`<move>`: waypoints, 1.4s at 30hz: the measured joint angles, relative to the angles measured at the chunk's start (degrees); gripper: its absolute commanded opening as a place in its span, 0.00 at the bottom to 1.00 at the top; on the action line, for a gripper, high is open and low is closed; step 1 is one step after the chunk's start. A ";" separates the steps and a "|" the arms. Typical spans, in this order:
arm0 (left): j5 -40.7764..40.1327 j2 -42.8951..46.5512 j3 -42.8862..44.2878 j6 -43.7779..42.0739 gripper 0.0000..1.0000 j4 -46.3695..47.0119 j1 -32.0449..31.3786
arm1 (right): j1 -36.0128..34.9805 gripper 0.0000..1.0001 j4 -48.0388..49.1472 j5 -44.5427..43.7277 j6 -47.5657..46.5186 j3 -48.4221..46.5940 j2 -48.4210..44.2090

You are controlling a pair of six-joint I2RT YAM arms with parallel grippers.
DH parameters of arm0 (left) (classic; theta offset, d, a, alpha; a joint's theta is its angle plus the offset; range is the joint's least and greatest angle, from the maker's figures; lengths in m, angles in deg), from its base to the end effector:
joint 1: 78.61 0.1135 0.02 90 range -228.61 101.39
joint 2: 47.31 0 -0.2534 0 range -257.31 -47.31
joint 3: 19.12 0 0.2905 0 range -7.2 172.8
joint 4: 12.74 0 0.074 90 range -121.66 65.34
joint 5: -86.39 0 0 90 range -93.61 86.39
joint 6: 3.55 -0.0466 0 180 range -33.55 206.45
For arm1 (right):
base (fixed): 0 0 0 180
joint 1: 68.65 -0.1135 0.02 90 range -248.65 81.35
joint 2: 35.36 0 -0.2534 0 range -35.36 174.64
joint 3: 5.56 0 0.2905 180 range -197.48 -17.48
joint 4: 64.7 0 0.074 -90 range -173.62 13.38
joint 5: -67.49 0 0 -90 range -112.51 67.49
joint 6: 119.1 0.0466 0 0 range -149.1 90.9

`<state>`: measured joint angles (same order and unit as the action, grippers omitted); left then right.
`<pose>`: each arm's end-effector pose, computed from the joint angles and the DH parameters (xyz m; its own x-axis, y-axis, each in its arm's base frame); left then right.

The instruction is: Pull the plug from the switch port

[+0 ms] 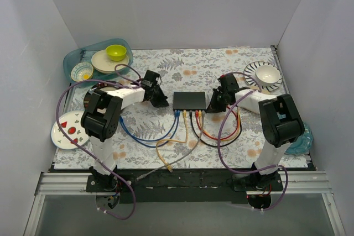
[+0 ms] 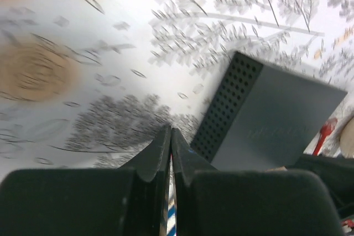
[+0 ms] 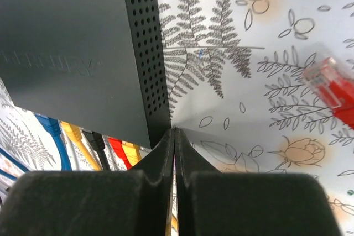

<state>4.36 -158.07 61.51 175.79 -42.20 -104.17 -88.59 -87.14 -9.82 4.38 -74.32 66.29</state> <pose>0.3778 -0.1879 0.1010 -0.4995 -0.8588 0.1137 -0.7723 0.3820 -0.5075 0.3566 0.1403 0.1057 -0.8932 0.2485 -0.3748 0.0510 0.8841 0.4645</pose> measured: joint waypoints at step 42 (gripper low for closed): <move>8.00 24.30 -22.40 -2.19 0.30 -1.90 5.73 | 1.53 0.01 -2.64 1.16 2.97 -21.66 16.31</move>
<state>12.36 -133.77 39.10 173.60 -44.10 -98.44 -87.06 -89.79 -8.66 7.35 -95.98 82.59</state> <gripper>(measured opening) 0.296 0.022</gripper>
